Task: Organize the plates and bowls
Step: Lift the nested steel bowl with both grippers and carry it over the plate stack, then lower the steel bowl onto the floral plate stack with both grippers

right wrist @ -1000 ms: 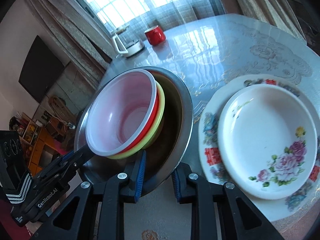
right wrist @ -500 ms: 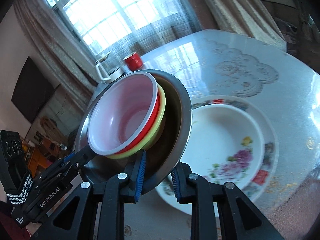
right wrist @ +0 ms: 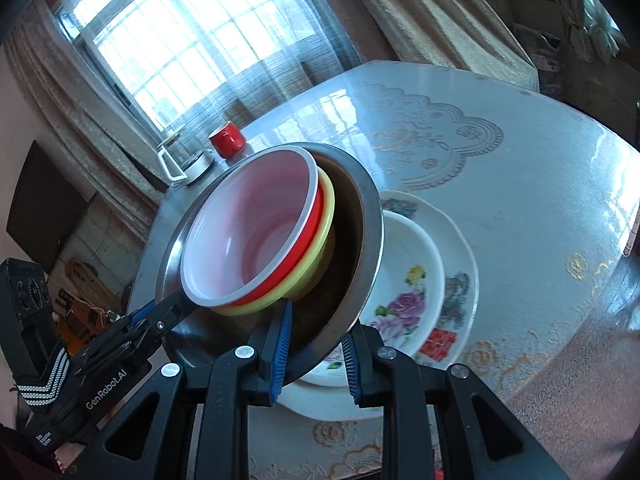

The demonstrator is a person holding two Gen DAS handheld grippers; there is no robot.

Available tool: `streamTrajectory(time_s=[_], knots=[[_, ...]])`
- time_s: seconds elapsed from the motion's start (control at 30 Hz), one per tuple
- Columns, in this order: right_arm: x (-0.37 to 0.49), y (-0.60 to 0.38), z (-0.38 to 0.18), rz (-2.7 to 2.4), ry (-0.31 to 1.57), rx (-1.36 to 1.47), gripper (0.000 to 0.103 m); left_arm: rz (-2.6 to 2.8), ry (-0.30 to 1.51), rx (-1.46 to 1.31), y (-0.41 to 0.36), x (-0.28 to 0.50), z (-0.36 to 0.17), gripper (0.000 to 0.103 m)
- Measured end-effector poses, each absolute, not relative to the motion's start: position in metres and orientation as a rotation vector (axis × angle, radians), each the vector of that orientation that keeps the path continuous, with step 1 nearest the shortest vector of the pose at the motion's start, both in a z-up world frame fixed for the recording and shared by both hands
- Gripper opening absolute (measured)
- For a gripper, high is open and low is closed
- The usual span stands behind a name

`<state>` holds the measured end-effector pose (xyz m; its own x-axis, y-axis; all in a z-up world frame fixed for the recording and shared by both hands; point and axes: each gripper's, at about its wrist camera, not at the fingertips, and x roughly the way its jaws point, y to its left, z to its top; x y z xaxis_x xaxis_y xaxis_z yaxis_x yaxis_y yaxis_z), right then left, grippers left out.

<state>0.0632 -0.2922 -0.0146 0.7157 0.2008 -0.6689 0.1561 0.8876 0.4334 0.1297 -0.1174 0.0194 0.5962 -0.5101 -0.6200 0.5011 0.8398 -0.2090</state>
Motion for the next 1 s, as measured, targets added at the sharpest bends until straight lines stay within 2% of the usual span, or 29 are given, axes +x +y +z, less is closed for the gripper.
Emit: streamTrajectory(time_s=[1.0], knots=[[0.059, -0.316, -0.028, -0.031, 0.784, 0.557, 0.024, -0.615, 0.798, -0.026, -0.147, 0.142, 0.0, 0.03]])
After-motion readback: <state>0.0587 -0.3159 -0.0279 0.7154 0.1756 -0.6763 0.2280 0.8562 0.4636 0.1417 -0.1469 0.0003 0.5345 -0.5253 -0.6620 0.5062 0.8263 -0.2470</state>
